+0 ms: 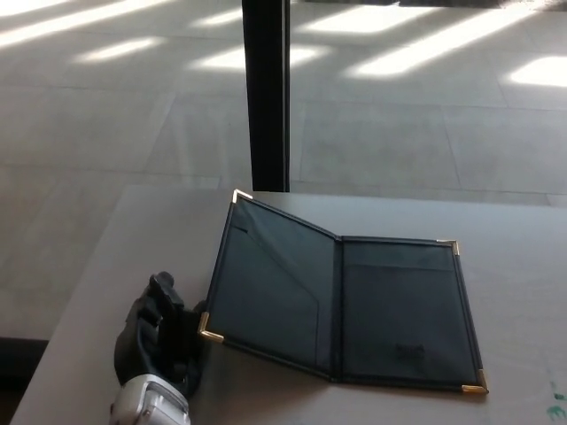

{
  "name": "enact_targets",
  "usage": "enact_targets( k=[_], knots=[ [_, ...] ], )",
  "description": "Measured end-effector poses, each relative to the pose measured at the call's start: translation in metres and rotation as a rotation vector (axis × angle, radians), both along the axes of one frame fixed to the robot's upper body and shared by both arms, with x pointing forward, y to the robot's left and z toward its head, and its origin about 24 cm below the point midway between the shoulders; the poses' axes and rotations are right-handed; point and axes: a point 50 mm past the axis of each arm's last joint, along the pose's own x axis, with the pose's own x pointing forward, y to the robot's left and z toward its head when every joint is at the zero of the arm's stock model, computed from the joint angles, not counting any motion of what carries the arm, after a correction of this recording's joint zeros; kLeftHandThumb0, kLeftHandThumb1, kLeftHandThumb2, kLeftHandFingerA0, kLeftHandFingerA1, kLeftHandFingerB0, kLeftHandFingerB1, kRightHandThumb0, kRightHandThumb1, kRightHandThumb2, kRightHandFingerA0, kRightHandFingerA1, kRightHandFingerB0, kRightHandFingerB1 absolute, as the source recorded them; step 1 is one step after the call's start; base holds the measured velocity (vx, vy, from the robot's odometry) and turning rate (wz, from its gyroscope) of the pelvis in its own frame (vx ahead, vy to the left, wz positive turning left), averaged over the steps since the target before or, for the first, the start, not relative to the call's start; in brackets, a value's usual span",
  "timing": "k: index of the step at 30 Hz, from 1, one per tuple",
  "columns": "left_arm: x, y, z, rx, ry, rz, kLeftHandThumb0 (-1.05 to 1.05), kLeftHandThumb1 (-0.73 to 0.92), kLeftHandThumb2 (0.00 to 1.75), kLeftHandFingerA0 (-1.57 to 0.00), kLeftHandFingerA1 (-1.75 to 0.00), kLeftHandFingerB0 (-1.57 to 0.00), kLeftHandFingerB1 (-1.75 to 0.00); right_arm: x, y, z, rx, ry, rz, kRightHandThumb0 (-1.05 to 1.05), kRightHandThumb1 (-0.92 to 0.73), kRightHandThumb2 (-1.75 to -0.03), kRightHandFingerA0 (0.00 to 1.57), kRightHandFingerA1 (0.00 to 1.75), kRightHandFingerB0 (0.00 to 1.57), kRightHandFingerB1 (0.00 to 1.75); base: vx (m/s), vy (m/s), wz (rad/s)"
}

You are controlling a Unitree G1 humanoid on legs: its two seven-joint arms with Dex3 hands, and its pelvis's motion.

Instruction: The robot uses its left hand to push the cover of the diary kept in the middle of the desk to close it

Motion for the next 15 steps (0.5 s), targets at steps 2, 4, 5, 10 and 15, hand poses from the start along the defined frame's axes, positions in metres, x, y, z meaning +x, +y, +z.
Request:
enact_targets(
  k=[2,4,5,10,15],
  knots=[
    [-0.001,-0.005,0.001,0.006,-0.006,-0.024,-0.37,0.51,1.13,0.0,-0.51,-0.01,-0.52,0.0,0.0,0.001,-0.004,-0.003,0.002,-0.71,-0.91,-0.66,0.62,0.74,0.59,0.54,0.0,0.0,0.0],
    [-0.002,-0.01,0.002,0.012,-0.01,-0.047,-0.76,0.76,1.18,-0.09,-0.51,0.0,-0.43,0.0,0.0,0.002,-0.006,-0.003,0.003,-0.72,-0.9,-0.67,0.63,0.75,0.61,0.55,0.0,0.0,0.0],
    [-0.002,-0.014,0.003,0.016,-0.015,-0.067,-0.9,0.89,1.24,-0.09,-0.49,0.0,-0.36,0.0,0.0,0.002,-0.007,-0.004,0.003,-0.72,-0.91,-0.67,0.64,0.75,0.61,0.55,0.0,0.0,0.0],
    [-0.002,-0.033,0.012,0.03,-0.048,-0.143,-0.75,0.82,1.23,0.0,-0.34,0.0,-0.29,0.0,0.0,0.002,-0.008,-0.003,0.003,-0.73,-0.9,-0.67,0.65,0.75,0.61,0.55,0.0,0.0,0.0],
    [-0.006,-0.05,0.022,0.036,-0.097,-0.201,-0.81,0.92,1.28,0.0,-0.19,0.0,-0.22,0.0,0.0,0.002,-0.009,-0.003,0.004,-0.7,-0.92,-0.67,0.65,0.76,0.61,0.55,0.0,0.0,0.0]
  ],
)
